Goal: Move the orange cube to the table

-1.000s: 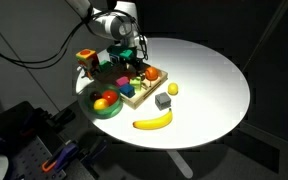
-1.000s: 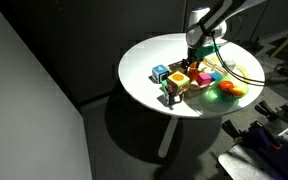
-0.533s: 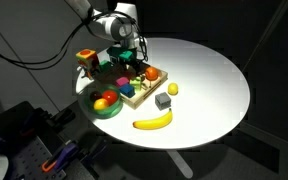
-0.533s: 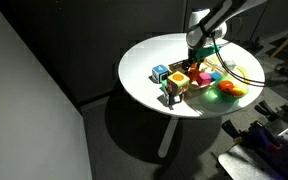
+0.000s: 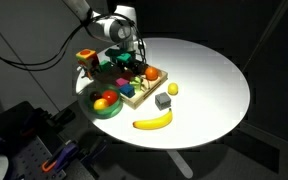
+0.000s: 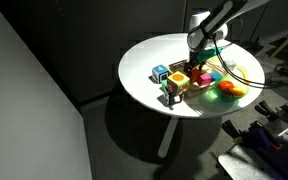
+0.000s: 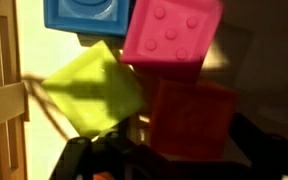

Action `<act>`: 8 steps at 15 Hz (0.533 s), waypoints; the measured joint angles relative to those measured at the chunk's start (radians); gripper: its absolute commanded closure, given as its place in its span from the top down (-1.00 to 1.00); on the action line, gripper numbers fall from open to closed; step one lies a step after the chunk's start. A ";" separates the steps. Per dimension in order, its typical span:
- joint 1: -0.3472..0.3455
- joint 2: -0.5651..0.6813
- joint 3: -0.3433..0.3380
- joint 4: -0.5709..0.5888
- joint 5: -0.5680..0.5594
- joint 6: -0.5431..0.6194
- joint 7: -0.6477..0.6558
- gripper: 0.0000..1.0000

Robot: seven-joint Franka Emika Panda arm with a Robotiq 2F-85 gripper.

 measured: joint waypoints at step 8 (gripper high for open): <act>0.012 -0.062 0.000 -0.076 0.000 0.002 0.000 -0.33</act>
